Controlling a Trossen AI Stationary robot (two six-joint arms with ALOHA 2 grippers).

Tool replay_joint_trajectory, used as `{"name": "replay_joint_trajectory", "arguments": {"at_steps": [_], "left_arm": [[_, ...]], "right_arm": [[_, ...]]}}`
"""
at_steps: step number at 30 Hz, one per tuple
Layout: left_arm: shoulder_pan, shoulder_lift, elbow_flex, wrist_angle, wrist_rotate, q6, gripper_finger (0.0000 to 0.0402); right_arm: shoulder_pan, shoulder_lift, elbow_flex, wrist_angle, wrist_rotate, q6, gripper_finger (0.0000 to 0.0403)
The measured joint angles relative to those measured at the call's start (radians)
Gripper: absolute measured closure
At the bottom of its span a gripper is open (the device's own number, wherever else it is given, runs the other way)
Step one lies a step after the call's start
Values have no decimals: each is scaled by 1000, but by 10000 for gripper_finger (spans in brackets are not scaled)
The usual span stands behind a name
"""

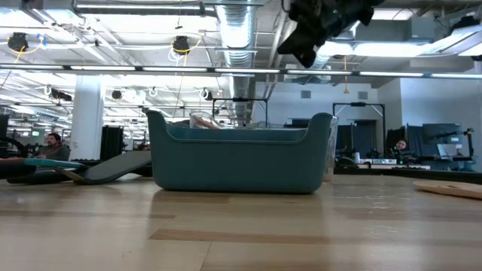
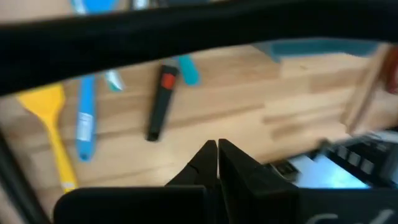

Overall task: Pick & Place Kitchen Items
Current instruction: Put the patterned blue table knife into the blue bin

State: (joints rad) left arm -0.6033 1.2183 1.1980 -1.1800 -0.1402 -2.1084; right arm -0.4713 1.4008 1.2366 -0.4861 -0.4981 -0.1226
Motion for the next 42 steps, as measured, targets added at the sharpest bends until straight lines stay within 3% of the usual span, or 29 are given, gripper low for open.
{"name": "replay_joint_trajectory", "arguments": {"at_steps": [7, 14, 23, 26, 33, 38, 42], "left_arm": [[16, 93, 0, -159, 34, -25, 400], [-4, 196, 0, -261, 264, -99, 400], [-3, 235, -19, -259, 165, -105, 400], [-3, 234, -95, -200, 165, -105, 400], [0, 185, -326, 167, 164, -108, 400], [12, 106, -401, 182, 162, -133, 400], [29, 34, -468, 183, 103, -133, 400]], "right_arm": [[-1, 5, -1, -3, 0, 0, 403], [-2, -53, -2, 0, 1, 0, 403], [-2, -81, -1, 0, 1, 3, 403], [-2, -81, -1, 0, 1, 24, 403], [1, -81, -1, -1, 1, 43, 403], [1, -81, -1, -1, 0, 45, 403], [1, -81, -1, 0, 0, 45, 403]]}}
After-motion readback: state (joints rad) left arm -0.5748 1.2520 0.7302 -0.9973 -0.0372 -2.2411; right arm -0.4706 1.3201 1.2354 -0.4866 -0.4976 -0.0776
